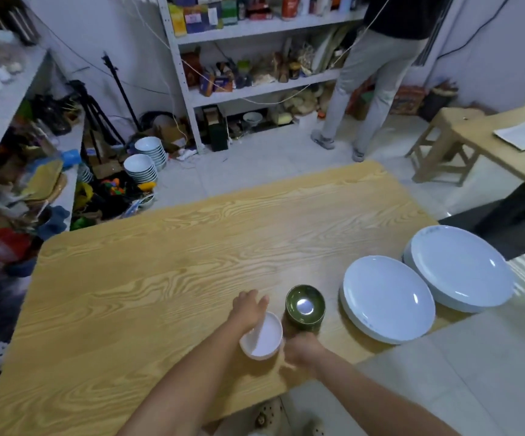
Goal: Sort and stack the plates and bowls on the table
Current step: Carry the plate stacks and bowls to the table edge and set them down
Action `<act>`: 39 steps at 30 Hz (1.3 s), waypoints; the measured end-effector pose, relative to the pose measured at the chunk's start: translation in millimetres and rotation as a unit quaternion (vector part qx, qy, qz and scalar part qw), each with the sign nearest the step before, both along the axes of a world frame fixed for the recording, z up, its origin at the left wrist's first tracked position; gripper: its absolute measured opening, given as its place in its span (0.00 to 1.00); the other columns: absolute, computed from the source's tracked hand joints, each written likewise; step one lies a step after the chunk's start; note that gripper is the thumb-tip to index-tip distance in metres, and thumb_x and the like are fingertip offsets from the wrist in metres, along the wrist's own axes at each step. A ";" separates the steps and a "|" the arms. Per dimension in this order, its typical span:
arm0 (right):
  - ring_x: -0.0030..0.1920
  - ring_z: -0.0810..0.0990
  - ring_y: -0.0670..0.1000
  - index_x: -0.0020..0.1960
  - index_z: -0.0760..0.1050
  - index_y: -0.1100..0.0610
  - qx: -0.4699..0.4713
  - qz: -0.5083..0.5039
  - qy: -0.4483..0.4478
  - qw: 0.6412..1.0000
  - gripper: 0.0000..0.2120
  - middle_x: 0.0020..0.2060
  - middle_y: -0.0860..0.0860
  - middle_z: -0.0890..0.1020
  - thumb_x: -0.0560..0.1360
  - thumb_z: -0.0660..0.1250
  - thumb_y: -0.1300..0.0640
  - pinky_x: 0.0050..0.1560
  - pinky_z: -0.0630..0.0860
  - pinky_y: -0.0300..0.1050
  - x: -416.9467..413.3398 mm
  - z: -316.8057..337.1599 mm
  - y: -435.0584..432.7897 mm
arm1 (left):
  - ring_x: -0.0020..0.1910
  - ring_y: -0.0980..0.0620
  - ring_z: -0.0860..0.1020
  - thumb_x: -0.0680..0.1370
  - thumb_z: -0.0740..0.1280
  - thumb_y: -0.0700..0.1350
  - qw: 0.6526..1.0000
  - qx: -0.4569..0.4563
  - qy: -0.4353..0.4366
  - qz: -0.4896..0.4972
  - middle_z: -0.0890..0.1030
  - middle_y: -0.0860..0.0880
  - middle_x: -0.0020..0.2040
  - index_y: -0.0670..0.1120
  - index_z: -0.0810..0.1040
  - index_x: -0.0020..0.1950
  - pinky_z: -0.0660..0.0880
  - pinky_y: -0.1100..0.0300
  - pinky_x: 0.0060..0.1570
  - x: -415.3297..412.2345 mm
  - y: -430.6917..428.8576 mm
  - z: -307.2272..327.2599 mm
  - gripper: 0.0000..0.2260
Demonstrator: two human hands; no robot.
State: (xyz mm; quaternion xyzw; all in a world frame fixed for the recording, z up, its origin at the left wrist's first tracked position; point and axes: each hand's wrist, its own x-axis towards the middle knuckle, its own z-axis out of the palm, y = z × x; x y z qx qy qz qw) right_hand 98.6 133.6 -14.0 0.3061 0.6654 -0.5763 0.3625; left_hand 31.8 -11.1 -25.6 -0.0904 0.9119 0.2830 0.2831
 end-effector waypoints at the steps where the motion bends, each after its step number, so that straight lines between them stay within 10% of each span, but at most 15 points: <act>1: 0.26 0.73 0.48 0.37 0.69 0.60 -0.023 -0.091 -0.031 0.995 0.09 0.31 0.54 0.72 0.76 0.59 0.67 0.35 0.75 0.43 0.8 -1.6 4.2 | 0.76 0.42 0.58 0.83 0.51 0.56 1.000 0.025 0.003 -0.016 0.59 0.41 0.77 0.45 0.58 0.77 0.57 0.50 0.73 -8.0 6.0 1.5 0.26; 7: 0.40 0.80 0.57 0.50 0.73 0.61 -0.100 -0.375 -0.009 0.922 0.06 0.41 0.59 0.80 0.77 0.59 0.61 0.33 0.78 0.49 -8.1 5.5 16.7 | 0.76 0.44 0.60 0.83 0.50 0.56 0.985 0.130 -0.066 -0.091 0.59 0.41 0.77 0.44 0.58 0.77 0.57 0.50 0.75 -34.3 55.3 8.2 0.25; 11: 0.53 0.80 0.62 0.69 0.65 0.56 -0.122 -0.401 0.010 0.908 0.25 0.59 0.61 0.77 0.75 0.68 0.57 0.45 0.82 0.58 -19.5 10.7 13.2 | 0.73 0.42 0.64 0.81 0.48 0.61 0.974 0.135 -0.150 -0.108 0.62 0.41 0.75 0.43 0.57 0.76 0.61 0.49 0.72 -39.5 75.2 11.7 0.30; 22: 0.51 0.78 0.58 0.66 0.71 0.61 -0.055 -0.459 0.001 0.887 0.19 0.54 0.60 0.80 0.77 0.59 0.70 0.51 0.78 0.52 -9.9 1.3 23.9 | 0.66 0.46 0.74 0.82 0.49 0.60 0.913 0.238 -0.320 -0.091 0.74 0.42 0.69 0.40 0.69 0.70 0.71 0.58 0.59 -39.1 95.5 41.2 0.29; 39: 0.59 0.76 0.64 0.62 0.68 0.65 -0.142 -0.526 -0.010 0.838 0.15 0.59 0.66 0.76 0.75 0.59 0.67 0.62 0.74 0.55 16.8 22.5 66.9 | 0.67 0.43 0.73 0.81 0.49 0.61 0.902 0.213 -0.357 -0.115 0.75 0.41 0.68 0.42 0.67 0.72 0.71 0.50 0.63 -15.3 141.2 50.2 0.29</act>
